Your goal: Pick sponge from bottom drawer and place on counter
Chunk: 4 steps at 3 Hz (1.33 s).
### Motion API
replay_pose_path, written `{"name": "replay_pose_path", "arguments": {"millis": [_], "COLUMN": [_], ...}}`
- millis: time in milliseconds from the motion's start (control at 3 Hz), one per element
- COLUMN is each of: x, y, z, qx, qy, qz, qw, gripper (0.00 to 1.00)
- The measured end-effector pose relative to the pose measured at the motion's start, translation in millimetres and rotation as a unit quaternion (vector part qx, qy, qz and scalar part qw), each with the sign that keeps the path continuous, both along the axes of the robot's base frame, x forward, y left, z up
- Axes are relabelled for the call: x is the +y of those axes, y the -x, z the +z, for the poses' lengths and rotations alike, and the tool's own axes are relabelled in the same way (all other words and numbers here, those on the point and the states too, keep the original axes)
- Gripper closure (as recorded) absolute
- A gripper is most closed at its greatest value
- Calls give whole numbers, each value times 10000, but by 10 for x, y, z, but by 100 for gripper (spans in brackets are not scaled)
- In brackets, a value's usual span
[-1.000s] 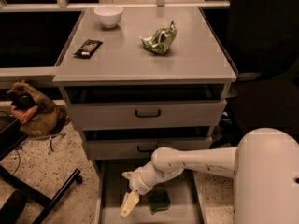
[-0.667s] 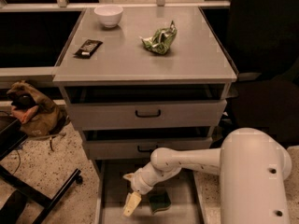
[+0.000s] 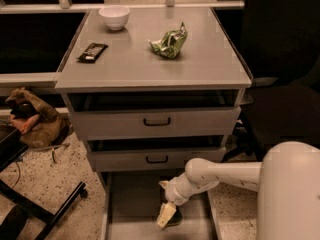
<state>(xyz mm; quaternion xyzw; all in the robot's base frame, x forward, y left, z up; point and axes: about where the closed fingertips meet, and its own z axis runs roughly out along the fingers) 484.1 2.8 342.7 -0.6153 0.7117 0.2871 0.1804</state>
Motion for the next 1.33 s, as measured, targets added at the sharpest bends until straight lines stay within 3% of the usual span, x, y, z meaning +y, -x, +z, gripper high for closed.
{"name": "replay_pose_path", "arguments": {"millis": [333,667,1000,1333], "x": [-477,-477,-671,-893], "y": [77,77,44,67], "z": [-47,-47,-202,-488], "qx": [-197,-196,-170,-17], "qy": [113,113,157,2], "qz": [-207,-208,-453,-741], "qw": [9995,9995,9987,9972], "gripper": [0,0,0,0]}}
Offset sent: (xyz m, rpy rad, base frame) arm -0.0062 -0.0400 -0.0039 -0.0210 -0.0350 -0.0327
